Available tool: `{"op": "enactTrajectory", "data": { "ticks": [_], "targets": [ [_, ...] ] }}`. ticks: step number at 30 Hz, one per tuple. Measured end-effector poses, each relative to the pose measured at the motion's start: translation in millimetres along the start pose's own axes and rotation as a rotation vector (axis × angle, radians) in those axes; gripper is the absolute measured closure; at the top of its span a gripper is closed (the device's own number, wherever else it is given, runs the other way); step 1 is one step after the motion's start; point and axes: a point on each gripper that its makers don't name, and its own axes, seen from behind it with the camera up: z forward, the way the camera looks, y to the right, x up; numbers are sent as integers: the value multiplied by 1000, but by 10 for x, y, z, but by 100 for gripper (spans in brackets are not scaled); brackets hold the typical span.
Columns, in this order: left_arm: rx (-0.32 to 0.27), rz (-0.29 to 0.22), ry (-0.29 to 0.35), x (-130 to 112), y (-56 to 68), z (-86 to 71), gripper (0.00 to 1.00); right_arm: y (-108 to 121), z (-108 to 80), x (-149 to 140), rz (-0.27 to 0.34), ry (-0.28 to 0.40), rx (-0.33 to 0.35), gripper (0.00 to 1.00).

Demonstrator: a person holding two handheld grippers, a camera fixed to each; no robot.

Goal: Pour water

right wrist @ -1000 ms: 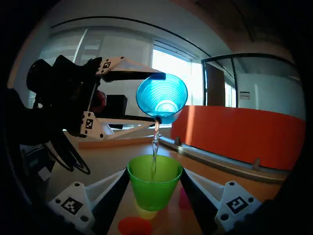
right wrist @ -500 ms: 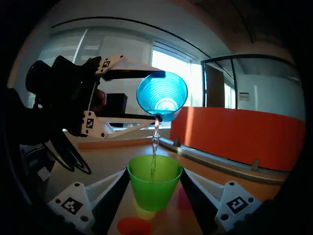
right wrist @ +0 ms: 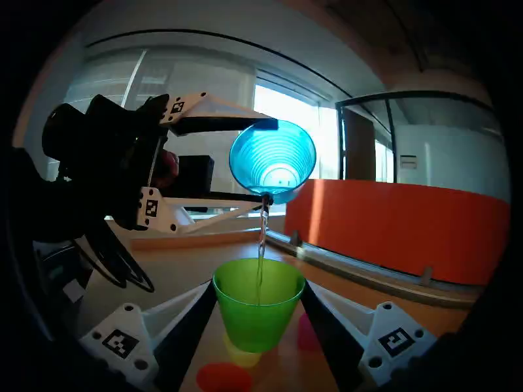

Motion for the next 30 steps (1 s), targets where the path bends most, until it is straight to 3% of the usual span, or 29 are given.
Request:
{"op": "enactTrajectory", "data": {
  "ticks": [17, 30],
  "targets": [
    [-1, 47, 2, 29, 15, -7, 13, 1, -27, 13, -1, 3, -4, 8],
    [8, 83, 1, 18, -39, 7, 13, 8, -28, 30, -4, 6, -8, 8]
  ]
}}
